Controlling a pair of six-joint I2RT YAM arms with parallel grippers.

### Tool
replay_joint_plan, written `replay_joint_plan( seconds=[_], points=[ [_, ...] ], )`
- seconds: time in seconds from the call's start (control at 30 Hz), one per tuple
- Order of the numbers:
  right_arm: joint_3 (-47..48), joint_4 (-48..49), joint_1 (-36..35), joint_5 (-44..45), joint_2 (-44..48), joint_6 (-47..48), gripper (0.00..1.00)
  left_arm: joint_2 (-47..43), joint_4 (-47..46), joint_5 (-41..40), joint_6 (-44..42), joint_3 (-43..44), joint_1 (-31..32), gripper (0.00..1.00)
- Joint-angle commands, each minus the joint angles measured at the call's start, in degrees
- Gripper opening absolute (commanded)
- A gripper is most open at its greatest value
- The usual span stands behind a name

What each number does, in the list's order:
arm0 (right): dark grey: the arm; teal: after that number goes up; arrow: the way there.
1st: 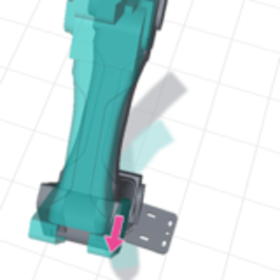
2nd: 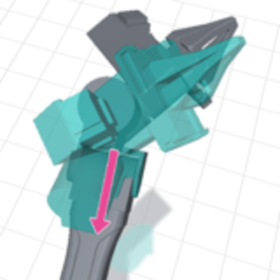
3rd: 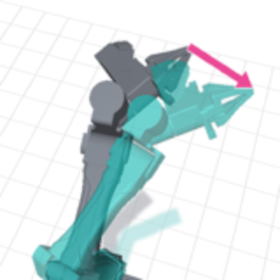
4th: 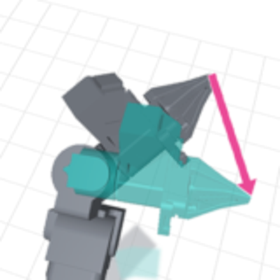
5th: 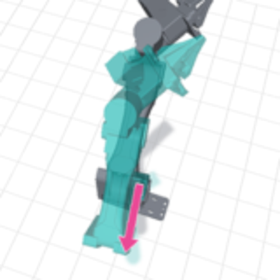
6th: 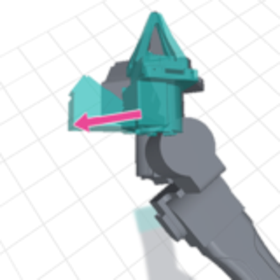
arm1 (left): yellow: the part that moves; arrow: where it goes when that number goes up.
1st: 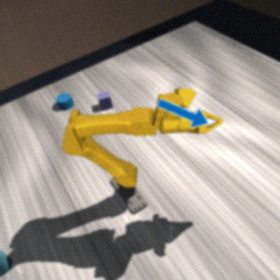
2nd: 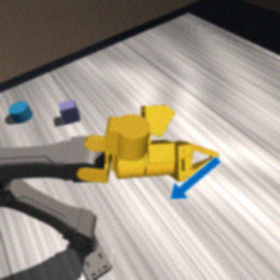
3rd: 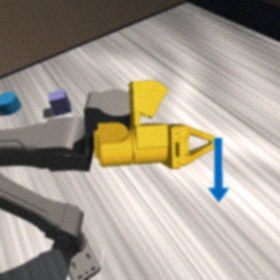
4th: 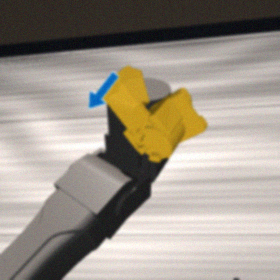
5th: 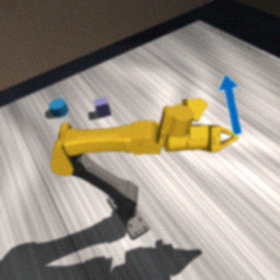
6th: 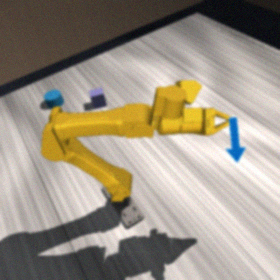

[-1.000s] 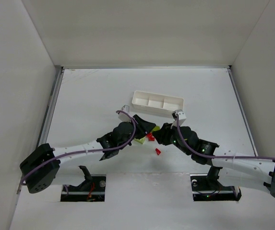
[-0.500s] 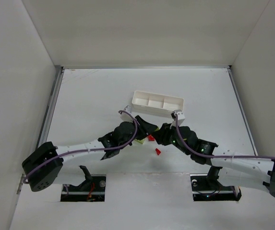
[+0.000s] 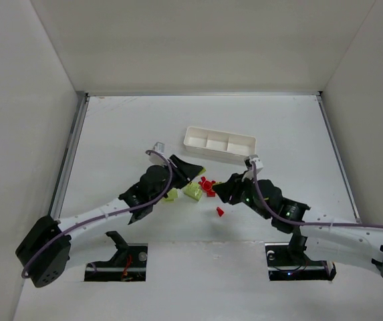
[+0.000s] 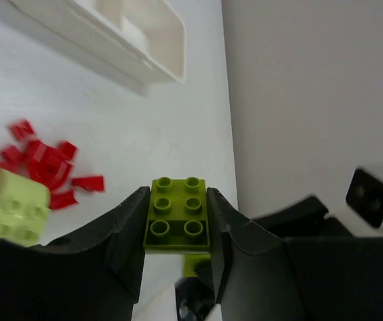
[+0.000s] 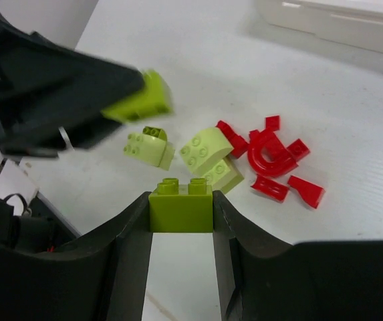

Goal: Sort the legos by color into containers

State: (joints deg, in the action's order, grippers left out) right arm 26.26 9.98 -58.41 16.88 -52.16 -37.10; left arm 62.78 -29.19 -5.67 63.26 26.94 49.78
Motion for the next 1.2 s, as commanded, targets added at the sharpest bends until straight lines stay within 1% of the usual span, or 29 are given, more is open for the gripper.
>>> replay_joint_plan(
  seconds=[0.0, 0.1, 0.2, 0.33, 0.43, 0.63, 0.77, 0.8, 0.83, 0.93, 0.97, 1.03, 1.17],
  points=[
    [-1.0, -0.9, 1.8, 2.3, 3.4, -0.9, 0.26, -4.7, 2.3, -4.2, -3.0, -1.8, -5.7, 0.16],
    [0.3, -1.5, 4.7, 1.9, 3.4, 0.5, 0.26, -6.6, 3.9, -4.3, -5.1, -2.5, -7.1, 0.16],
    [2.7, -1.3, 10.0, 1.5, 0.6, 3.4, 0.26, -7.3, 4.0, -5.7, -5.3, -3.4, -6.1, 0.16],
    [8.3, -0.7, 20.5, 2.3, -9.0, 6.3, 0.26, -6.4, 3.4, -5.9, -6.4, -3.1, -3.3, 0.16],
    [12.7, 0.0, 25.7, 4.0, -16.3, 7.5, 0.27, -5.9, 3.2, -8.0, -6.6, -3.1, 0.0, 0.17],
    [20.9, 2.4, 30.9, 6.4, -29.5, 12.0, 0.27, -5.4, 3.3, -10.8, -8.6, -2.6, 4.7, 0.17],
    [24.7, 3.0, 33.0, 6.3, -36.0, 12.3, 0.29, -4.5, 3.7, -11.0, -10.3, -1.2, 6.0, 0.18],
    [25.2, 3.0, 33.1, 6.5, -36.7, 12.4, 0.31, -4.3, 3.7, -11.2, -10.5, -0.9, 6.4, 0.18],
    [25.2, 3.1, 33.1, 6.8, -37.0, 12.3, 0.36, -4.0, 3.7, -11.5, -10.5, -0.6, 6.5, 0.18],
    [24.9, 4.3, 33.1, 8.0, -36.4, 12.4, 0.58, -2.1, 3.7, -11.6, -11.2, 1.0, 6.6, 0.19],
    [24.6, 4.7, 33.1, 8.2, -35.9, 12.6, 0.63, -1.3, 3.6, -11.6, -11.7, 1.6, 6.6, 0.19],
    [23.9, 4.9, 33.1, 8.2, -34.1, 13.1, 0.67, 0.7, 3.2, -11.6, -12.4, 3.2, 6.5, 0.19],
    [18.5, 5.3, 32.8, 9.0, -26.3, 12.4, 0.66, 6.5, 2.7, -10.9, -14.6, 8.6, 5.9, 0.2]
  ],
)
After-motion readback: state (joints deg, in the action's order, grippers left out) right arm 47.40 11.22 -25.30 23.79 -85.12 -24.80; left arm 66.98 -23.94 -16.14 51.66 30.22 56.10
